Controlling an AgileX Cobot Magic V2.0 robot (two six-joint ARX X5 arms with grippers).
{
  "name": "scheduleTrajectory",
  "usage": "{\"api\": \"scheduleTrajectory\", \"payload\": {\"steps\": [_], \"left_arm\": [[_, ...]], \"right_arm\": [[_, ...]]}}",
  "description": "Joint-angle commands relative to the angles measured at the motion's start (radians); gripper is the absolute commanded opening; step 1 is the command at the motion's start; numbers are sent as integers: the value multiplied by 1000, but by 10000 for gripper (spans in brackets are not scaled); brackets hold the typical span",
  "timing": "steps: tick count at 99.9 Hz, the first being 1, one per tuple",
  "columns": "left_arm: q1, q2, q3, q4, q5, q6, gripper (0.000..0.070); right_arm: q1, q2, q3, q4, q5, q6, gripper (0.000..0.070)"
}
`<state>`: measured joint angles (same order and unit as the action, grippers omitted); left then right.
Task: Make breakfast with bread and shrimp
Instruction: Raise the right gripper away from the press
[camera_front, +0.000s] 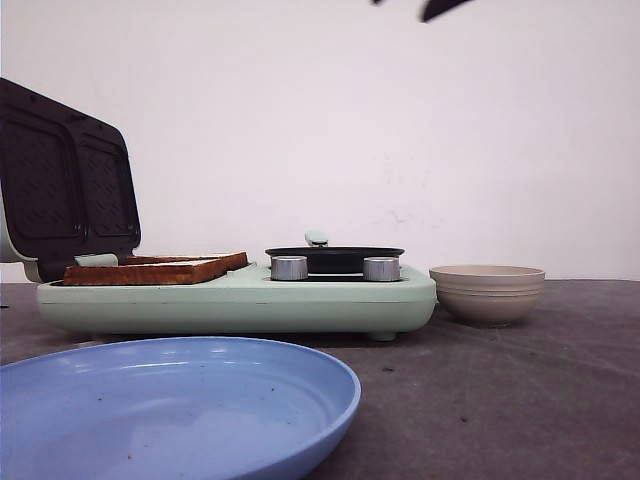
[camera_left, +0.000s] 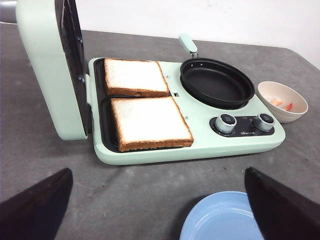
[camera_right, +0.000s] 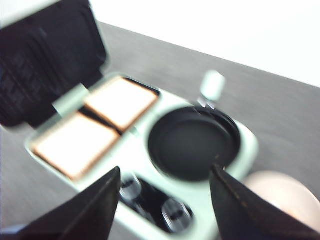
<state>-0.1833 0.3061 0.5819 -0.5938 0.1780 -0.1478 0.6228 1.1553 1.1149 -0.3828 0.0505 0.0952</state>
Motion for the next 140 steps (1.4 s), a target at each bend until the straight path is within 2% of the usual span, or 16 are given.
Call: {"api": "scheduleTrajectory", "payload": {"steps": [1,30,49,67,81,99,119,134,140], "left_arm": [[0,-1,4,15,-6,8,700],[0,-1,4,13,-5,8,700],[0,-1,4,10,-5,5,700],[0,-1,4,10,-5,0,700],[0,-1,4,10,-5,-3,700],[0,-1,4,11,-5,-5,700],[0,-1,4,40,-14,-86,700],[0,0,6,115,-73,-222,700],[0,2,6,147,-107,-274,656]], "right_arm": [[6,-59,-81,26,7,-21,339],[4,-440,-463,82,82,48,334],[4,-671,-649,92,112,113,332],[4,-780,-733,75,112,142,328],[4,-785,-743,30,111,143,328],[4,-785,-743,34,108,154,328],[4,-785,-743,32,107,160,328],[4,-785,-743,32,108,160,328],[4,-785,-743,32,107,160,328]]}}
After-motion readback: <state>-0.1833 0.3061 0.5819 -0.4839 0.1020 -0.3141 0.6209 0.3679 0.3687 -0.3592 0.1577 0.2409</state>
